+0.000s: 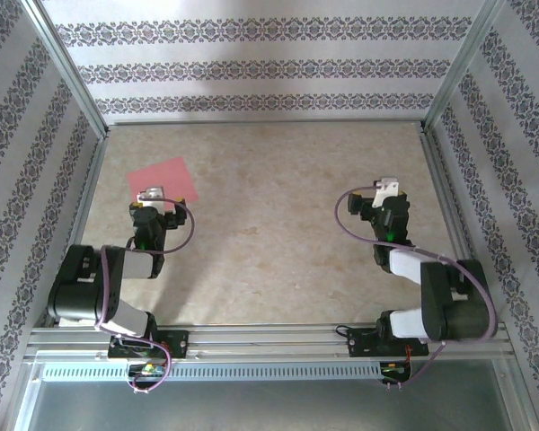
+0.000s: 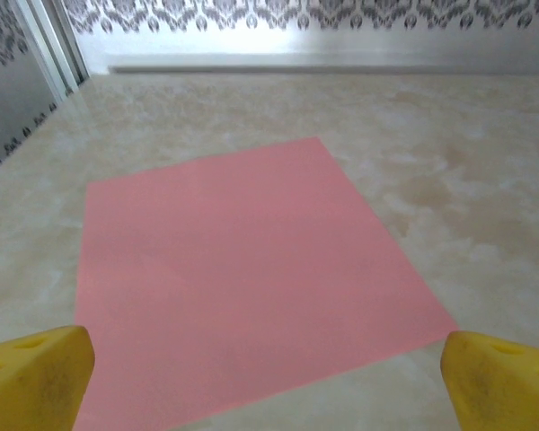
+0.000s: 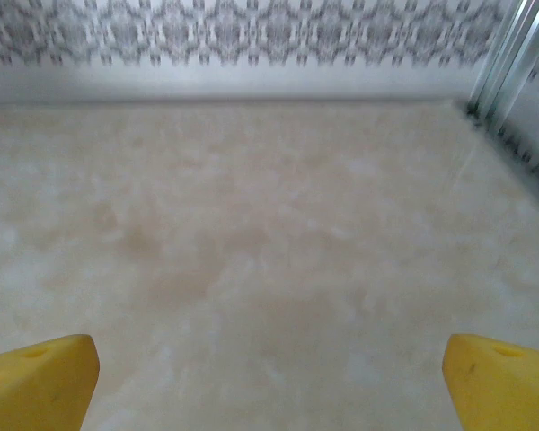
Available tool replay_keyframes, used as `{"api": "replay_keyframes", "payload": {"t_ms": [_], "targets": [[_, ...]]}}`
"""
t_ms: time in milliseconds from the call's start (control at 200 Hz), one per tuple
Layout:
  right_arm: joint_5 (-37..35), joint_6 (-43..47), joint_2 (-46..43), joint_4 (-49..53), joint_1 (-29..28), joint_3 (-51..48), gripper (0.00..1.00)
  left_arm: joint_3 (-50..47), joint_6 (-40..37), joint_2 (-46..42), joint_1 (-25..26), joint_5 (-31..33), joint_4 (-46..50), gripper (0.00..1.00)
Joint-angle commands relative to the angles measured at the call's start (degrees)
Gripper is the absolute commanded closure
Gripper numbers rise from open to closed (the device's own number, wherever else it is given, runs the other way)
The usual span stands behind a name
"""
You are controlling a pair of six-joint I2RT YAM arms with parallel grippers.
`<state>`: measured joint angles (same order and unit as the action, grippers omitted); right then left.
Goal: Fold a paper plane with a square sheet of paper (pick it up from the middle)
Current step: Move the square sheet of paper to the center of the table.
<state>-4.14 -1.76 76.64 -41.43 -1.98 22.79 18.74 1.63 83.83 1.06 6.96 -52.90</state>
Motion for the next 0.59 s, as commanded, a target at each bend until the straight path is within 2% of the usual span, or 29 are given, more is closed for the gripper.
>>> {"api": "replay_keyframes", "payload": {"t_ms": [0, 100, 225, 300, 410, 590], "targets": [[-4.96, -4.26, -5.73, 13.59, -1.05, 5.98, 0.02, 3.86, 0.03, -7.47, 0.17, 2.0, 10.66, 0.01], [-3.37, -10.49, -8.17, 25.77, -1.27, 11.18, 0.02, 8.53, 6.82, -11.45, 0.17, 4.74, 19.44, 0.01], [0.87, -17.17, -8.81, 34.42, -1.27, 15.62, 0.02, 16.35, 17.65, -12.28, 0.17, 0.48, 33.18, 0.01], [3.82, -21.72, -8.09, 37.24, -1.27, 17.61, 0.02, 21.57, 22.38, -9.7, -0.01, -4.57, 40.64, 0.01], [5.5, -26.26, -5.07, 43.7, -1.27, 21.82, 0.02, 26.03, 27.45, -4.27, -0.26, -11.69, 43.82, 0.01], [11.78, -30.4, -0.5, 45.34, -1.25, 24.55, 0.02, 33.88, 32.09, 5.65, -1.73, -14.87, 49.3, 0.01]]}}
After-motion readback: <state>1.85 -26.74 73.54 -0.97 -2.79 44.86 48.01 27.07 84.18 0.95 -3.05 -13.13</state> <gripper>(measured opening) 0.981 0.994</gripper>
